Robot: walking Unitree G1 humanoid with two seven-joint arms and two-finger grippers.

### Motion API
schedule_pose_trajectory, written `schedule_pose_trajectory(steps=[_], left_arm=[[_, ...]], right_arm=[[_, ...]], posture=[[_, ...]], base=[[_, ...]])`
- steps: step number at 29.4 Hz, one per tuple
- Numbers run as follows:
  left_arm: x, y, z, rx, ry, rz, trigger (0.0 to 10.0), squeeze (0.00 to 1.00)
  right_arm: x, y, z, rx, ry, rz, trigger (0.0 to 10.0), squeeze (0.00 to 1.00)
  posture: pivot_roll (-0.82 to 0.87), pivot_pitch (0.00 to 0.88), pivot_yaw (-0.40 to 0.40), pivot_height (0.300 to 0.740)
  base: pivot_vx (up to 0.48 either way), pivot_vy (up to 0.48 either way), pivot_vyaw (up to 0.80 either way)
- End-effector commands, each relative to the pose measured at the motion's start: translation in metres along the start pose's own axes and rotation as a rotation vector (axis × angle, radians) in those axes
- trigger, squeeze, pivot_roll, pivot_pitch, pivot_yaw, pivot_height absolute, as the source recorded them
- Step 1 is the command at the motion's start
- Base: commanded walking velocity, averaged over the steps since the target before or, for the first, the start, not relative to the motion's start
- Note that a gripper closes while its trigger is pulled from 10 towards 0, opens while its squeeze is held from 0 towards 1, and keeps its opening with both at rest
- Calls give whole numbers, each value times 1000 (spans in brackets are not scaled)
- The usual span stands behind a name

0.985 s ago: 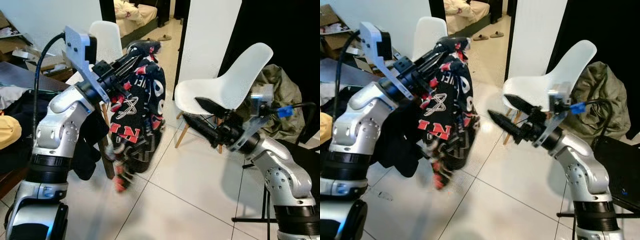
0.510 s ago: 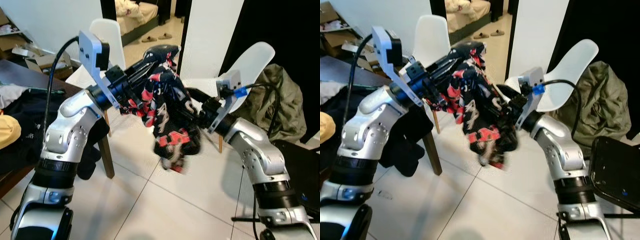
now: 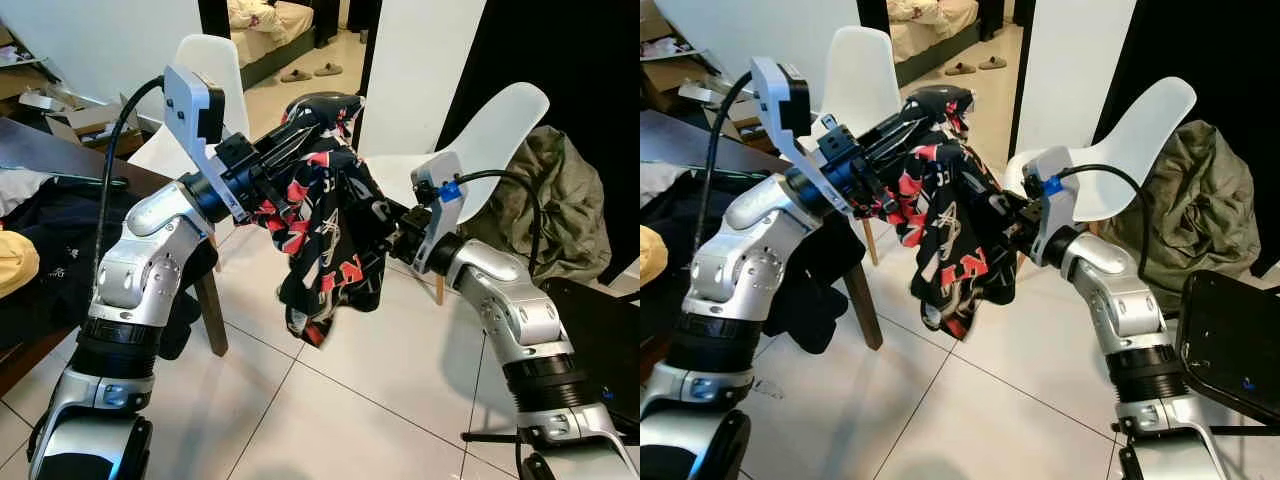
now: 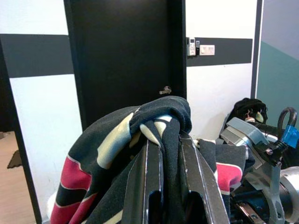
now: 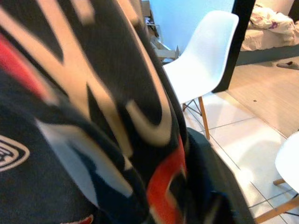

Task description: Hang hanger

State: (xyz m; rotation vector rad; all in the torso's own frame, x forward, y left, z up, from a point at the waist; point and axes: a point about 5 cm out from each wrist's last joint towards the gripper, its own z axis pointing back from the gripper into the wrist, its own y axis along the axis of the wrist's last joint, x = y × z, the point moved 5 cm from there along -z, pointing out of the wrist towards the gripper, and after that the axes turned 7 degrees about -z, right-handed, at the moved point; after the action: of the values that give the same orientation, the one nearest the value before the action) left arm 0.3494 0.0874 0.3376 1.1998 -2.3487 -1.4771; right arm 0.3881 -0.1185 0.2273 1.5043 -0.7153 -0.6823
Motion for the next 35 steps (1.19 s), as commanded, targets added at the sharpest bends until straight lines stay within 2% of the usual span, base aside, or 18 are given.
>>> schedule_pose_trajectory(steps=[1,4,8,13,14,19,21,24,25,29,35], left_arm=[[-3,12,1,41,8,-35,10000,0],[-3,13,1,42,10,-37,10000,0],[0,8,1,34,23,-31,10000,0],[-1,1,3,3,40,-41,10000,0],[-7,-9,6,-47,80,-69,10000,0],[-17,-20,11,-118,140,-106,10000,0],[-31,-42,22,-242,223,-156,10000,0],[-34,-50,27,-285,244,-174,10000,0],[-34,-57,33,-314,247,-151,10000,1000],[-27,-60,39,-328,227,-126,10000,1000],[-23,-58,43,-326,199,-132,10000,1000]], right_arm=[[13,-3,3,-12,-69,20,0,0],[19,-1,3,-1,-100,18,0,0],[45,27,8,156,-231,-77,0,0],[48,38,11,210,-222,-108,0,0],[49,46,13,247,-210,-121,0,0],[53,56,16,293,-216,-135,0,0],[60,74,21,377,-229,-165,0,0],[63,81,23,407,-234,-176,0,0],[64,92,24,439,-232,-178,0,0],[66,118,21,498,-218,-150,0,0],[64,128,15,495,-205,-112,0,0]], posture=[[-8,75,-39,740],[-8,77,-41,740],[-6,78,-41,740],[-7,78,-45,740],[-6,78,-45,740],[-6,78,-45,740],[-6,80,-46,740],[-6,80,-46,740],[-6,80,-46,740],[-8,79,-51,740],[-3,79,-53,740]], base=[[0,0,0],[0,0,0],[0,0,0],[0,0,0],[0,0,0],[0,0,0],[0,0,0],[0,0,0],[0,0,0],[0,0,0],[0,0,0]])
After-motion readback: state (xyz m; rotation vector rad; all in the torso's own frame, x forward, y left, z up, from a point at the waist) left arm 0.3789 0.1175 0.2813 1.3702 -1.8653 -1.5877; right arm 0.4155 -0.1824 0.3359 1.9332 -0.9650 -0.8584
